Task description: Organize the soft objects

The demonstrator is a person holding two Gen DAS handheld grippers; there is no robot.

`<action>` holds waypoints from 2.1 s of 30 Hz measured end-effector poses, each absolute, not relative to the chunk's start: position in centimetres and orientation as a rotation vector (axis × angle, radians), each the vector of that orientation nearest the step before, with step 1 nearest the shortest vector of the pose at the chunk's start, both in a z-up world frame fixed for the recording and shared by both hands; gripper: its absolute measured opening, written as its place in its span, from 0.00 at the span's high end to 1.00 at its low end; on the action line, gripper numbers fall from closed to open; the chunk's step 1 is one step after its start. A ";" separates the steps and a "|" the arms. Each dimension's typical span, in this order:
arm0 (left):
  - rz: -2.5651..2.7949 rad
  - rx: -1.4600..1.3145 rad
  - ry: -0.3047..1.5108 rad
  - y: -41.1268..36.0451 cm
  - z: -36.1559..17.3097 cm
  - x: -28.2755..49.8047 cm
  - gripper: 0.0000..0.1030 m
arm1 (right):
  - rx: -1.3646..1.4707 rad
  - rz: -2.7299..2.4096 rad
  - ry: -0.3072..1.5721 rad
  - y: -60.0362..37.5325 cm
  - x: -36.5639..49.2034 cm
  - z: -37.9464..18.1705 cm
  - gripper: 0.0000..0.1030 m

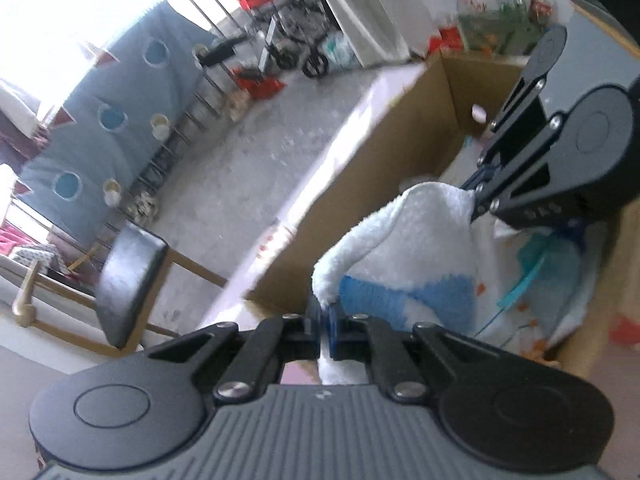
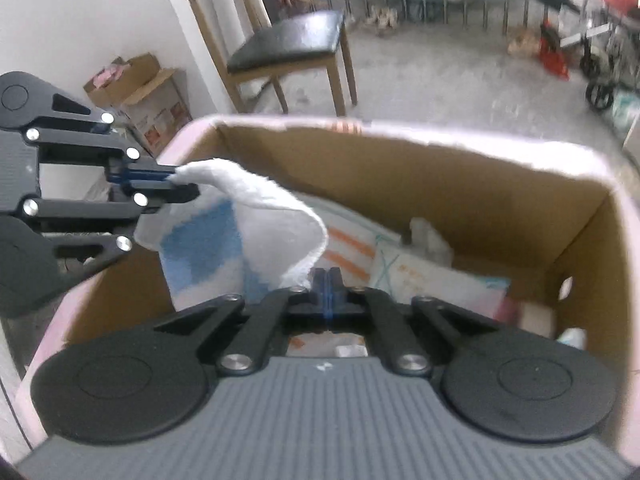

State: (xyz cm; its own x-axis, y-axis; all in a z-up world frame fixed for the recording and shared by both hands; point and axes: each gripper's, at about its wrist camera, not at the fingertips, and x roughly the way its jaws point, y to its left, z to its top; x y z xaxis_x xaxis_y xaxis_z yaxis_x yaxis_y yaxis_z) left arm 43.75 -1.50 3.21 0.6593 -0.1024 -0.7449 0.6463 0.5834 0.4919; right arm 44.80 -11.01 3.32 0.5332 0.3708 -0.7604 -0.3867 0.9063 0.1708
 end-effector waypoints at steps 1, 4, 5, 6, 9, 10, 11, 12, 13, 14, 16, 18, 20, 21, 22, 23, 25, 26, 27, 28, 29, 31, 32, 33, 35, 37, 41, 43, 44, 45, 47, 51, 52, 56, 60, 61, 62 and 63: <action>-0.482 0.833 0.712 -1.3 4.2 43.0 0.96 | -0.031 0.443 0.879 -11.2 44.1 4.3 1.00; -0.485 0.800 0.683 -0.9 7.6 40.6 0.96 | -0.080 0.438 0.822 -11.7 41.7 7.8 1.00; -0.486 0.798 0.673 -0.8 8.6 39.8 0.96 | -0.093 0.430 0.798 -11.9 40.7 9.0 1.00; -0.487 0.800 0.659 -0.8 9.6 38.8 0.96 | -0.093 0.422 0.779 -12.4 39.8 10.2 1.00; -0.497 0.786 0.635 -0.7 12.2 36.1 0.96 | -0.092 0.394 0.727 -13.5 37.3 13.7 1.00; -0.507 0.768 0.632 -0.7 13.0 35.3 0.96 | -0.095 0.401 0.722 -14.0 36.7 14.8 1.00; -0.514 0.756 0.634 -0.8 13.6 34.7 0.96 | -0.095 0.418 0.718 -14.2 35.9 15.6 1.00; -0.520 0.754 0.637 -1.0 14.1 34.2 0.96 | -0.089 0.438 0.708 -14.4 35.0 16.4 1.00; -0.526 0.756 0.638 -1.3 14.5 33.8 0.96 | -0.077 0.475 0.704 -14.5 33.9 17.0 0.99; -0.526 0.761 0.637 -1.6 14.7 33.3 0.96 | -0.061 0.504 0.698 -14.9 32.8 17.6 0.98; -0.525 0.774 0.634 -2.3 14.9 32.5 0.96 | -0.047 0.574 0.672 -15.0 30.4 18.2 0.83; -0.526 0.777 0.646 -2.9 15.1 32.2 0.96 | -0.069 0.590 0.661 -14.3 28.7 18.0 0.40; -0.531 0.776 0.650 -3.1 15.2 31.6 0.96 | -0.097 0.598 0.658 -13.2 27.7 17.4 0.30; -0.535 0.776 0.650 -3.2 15.3 31.2 0.96 | -0.101 0.609 0.665 -12.6 27.3 16.9 0.29; -0.542 0.771 0.643 -3.2 15.4 30.9 0.96 | -0.106 0.615 0.672 -12.0 27.1 16.4 0.29; -0.555 0.766 0.637 -3.3 15.6 30.6 0.96 | -0.118 0.606 0.677 -11.3 27.1 15.9 0.37; -0.565 0.763 0.625 -3.2 16.0 30.0 0.96 | -0.180 0.505 0.674 -10.0 27.3 14.8 0.96; -0.565 0.772 0.618 -3.2 16.1 29.7 0.95 | -0.238 0.431 0.644 -9.4 27.1 14.5 0.99; -0.568 0.786 0.616 -3.1 16.2 29.5 0.95 | -0.274 0.404 0.618 -9.0 26.9 14.5 0.99; -0.565 0.796 0.613 -2.8 16.3 29.5 0.95 | -0.308 0.381 0.596 -8.9 26.6 15.1 0.99; -0.561 0.805 0.614 -2.7 16.3 29.4 0.95 | -0.334 0.374 0.578 -9.0 26.5 15.7 0.99; -0.559 0.799 0.609 -2.1 16.8 29.2 0.96 | -0.357 0.394 0.556 -9.5 26.3 18.2 0.99; -0.564 0.787 0.601 -1.9 17.3 28.9 0.96 | -0.365 0.402 0.548 -9.6 26.1 19.5 0.99; -0.572 0.776 0.590 -1.7 18.0 28.4 0.95 | -0.382 0.420 0.540 -9.8 25.6 21.1 0.99; -0.583 0.772 0.559 -1.3 19.4 27.4 0.95 | -0.436 0.469 0.525 -10.2 24.5 24.0 0.99; -0.597 0.775 0.543 -1.2 20.7 26.8 0.95 | -0.496 0.502 0.532 -10.3 23.8 26.2 0.98; -0.585 0.745 0.570 -1.1 21.0 28.2 0.95 | -0.485 0.545 0.605 -10.0 26.0 29.0 0.97; -0.588 0.722 0.599 -1.0 20.4 29.6 0.95 | -0.433 0.556 0.652 -10.2 28.4 28.7 0.97; -0.590 0.712 0.618 -0.9 19.8 30.4 0.95 | -0.405 0.558 0.671 -10.6 28.9 28.2 0.97; -0.596 0.706 0.638 -1.0 19.0 31.5 0.95 | -0.369 0.556 0.699 -10.8 30.2 27.6 0.97; -0.610 0.693 0.696 -1.1 16.8 34.2 0.95 | -0.309 0.562 0.766 -11.2 33.2 25.3 0.97; -0.605 0.714 0.819 -1.8 10.7 40.8 0.94 | -0.210 0.559 0.945 -11.3 40.2 17.9 0.96; -0.599 0.720 0.851 -2.1 9.1 42.5 0.94 | -0.189 0.546 0.994 -11.1 41.9 16.0 0.96; -0.571 0.746 0.934 -3.1 3.0 48.5 0.92 | -0.180 0.510 1.106 -10.1 47.7 9.0 0.95; -0.552 0.768 0.962 -3.3 -1.2 51.8 0.61 | -0.256 0.444 1.137 -10.0 51.1 4.7 0.86; -0.534 0.801 0.936 -3.3 -1.7 51.7 0.44 | -0.277 0.437 1.132 -9.4 51.7 4.0 0.82; -0.529 0.847 0.886 -3.3 -2.0 51.2 0.41 | -0.301 0.433 1.131 -9.3 51.8 3.6 0.74; -0.531 0.874 0.828 -3.1 -2.0 50.3 0.41 | -0.330 0.431 1.123 -8.9 51.8 3.4 0.65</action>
